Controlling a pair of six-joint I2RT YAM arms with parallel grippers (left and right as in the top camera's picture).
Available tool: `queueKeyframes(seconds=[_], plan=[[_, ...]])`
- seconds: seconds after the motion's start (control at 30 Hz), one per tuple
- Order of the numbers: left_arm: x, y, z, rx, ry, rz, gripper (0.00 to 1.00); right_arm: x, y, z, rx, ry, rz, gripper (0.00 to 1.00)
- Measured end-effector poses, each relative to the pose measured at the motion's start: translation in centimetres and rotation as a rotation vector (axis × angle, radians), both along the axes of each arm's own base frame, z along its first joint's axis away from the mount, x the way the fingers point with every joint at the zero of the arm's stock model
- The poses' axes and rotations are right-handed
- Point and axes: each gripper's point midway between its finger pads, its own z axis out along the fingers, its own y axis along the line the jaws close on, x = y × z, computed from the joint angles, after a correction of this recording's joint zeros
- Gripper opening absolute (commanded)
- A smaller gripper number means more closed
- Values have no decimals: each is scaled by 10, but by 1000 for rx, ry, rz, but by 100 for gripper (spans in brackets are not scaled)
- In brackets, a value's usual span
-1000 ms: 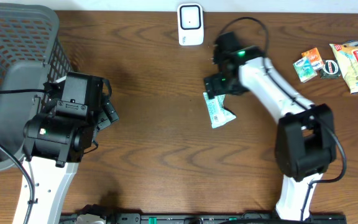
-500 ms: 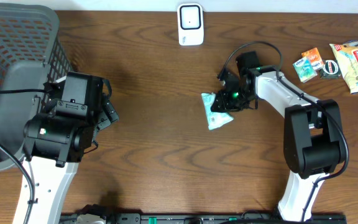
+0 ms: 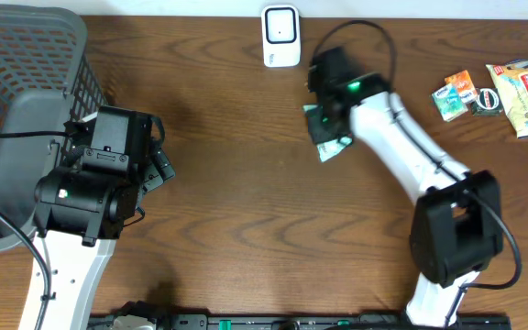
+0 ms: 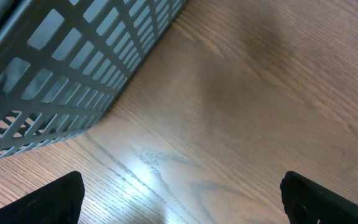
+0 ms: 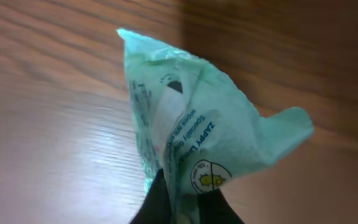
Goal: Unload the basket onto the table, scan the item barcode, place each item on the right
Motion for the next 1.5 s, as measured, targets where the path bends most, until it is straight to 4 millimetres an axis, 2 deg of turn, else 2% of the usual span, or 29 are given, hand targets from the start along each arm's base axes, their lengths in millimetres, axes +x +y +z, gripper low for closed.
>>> queueKeyframes(seconds=[0.1,0.17,0.37,0.43,0.5,0.53,0.57,0.6,0.63,0.67,0.73,0.8,0.9,0.97,1.07,1.17,1.3,1.47,1.5], plan=[[0,0,0,0,0,0,100,-1,-9,0,-284,-127,-42,1],[0,0,0,0,0,0,100,-4,-11,-5,-392,-162,-41,1],[0,0,0,0,0,0,100,-11,-24,-50,-606,-122,-17,3],[0,0,0,0,0,0,100,-18,-24,-64,-642,-92,6,11],[0,0,0,0,0,0,100,-23,-15,-67,-643,-93,27,15],[0,0,0,0,0,0,100,-26,-6,-68,-627,-91,43,20],[0,0,0,0,0,0,100,-29,0,-69,-613,-86,54,29],[0,0,0,0,0,0,100,-35,11,-73,-578,-76,65,47],[0,0,0,0,0,0,100,-40,20,-77,-540,-52,82,55],[0,0,0,0,-1,0,100,-45,28,-79,-520,-37,100,57],[0,0,0,0,0,0,100,-50,45,-75,-456,-8,118,69],[0,0,0,0,0,0,100,-52,53,-72,-411,22,121,71],[0,0,0,0,-1,0,100,-51,56,-55,-369,83,112,78],[0,0,0,0,-1,0,100,-43,51,-40,-347,100,92,78],[0,0,0,0,0,0,100,-25,38,-28,-291,125,78,71],[0,0,0,0,0,0,100,-21,24,-34,-177,228,117,68],[0,0,0,0,0,0,100,-26,16,-44,44,364,178,65],[0,0,0,0,0,0,100,-40,15,-63,116,426,208,50],[0,0,0,0,0,0,100,-41,16,-69,122,426,218,42]])
